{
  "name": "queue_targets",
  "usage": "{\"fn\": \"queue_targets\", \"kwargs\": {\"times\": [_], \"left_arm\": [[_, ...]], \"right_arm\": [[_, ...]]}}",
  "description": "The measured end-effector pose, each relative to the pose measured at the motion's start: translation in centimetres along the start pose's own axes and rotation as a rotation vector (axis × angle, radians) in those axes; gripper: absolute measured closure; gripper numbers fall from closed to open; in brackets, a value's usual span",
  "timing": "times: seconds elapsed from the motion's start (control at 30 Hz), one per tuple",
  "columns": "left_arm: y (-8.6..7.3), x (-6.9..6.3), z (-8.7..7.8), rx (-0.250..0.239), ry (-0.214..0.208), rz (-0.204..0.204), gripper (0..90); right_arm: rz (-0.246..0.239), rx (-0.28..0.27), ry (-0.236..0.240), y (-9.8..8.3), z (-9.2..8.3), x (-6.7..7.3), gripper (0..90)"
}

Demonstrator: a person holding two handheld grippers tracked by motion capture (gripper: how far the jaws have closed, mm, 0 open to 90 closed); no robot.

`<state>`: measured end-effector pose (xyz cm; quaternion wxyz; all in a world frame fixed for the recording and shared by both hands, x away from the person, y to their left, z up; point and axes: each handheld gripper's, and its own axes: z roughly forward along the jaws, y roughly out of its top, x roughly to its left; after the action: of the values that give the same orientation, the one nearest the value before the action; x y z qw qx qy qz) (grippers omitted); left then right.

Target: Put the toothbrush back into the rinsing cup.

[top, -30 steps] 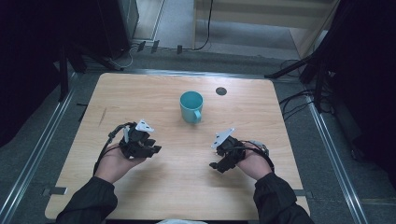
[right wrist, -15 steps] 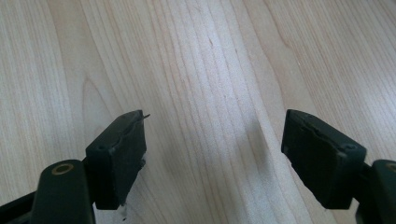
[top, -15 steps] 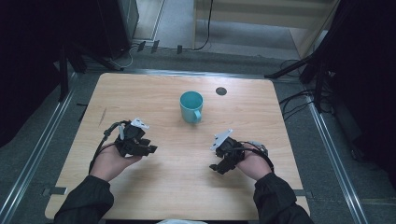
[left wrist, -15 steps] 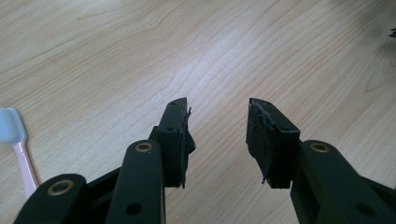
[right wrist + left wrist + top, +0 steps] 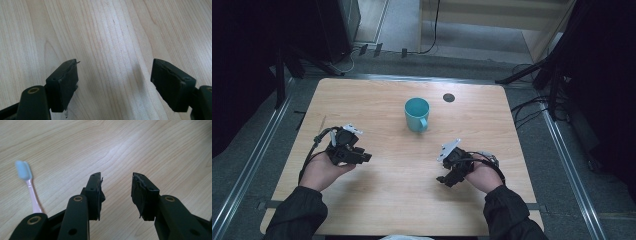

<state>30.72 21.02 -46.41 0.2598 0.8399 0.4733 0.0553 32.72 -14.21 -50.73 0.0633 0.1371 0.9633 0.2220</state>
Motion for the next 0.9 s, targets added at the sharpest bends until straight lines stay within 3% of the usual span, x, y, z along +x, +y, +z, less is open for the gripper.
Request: {"fn": "queue_targets", "kwargs": {"times": [0.7, 0.9], "left_arm": [[-0.8, 2.6, -0.9, 0.058, 0.061, -0.082, 59.3], [-1.2, 3.7, -1.1, 0.082, 0.07, -0.126, 59.2]], "right_arm": [[-0.007, 0.008, 0.006, 0.0, 0.1, 0.1, 21.9], [-0.011, 0.01, 0.008, 0.0, 0.2, 0.1, 21.9]]}}
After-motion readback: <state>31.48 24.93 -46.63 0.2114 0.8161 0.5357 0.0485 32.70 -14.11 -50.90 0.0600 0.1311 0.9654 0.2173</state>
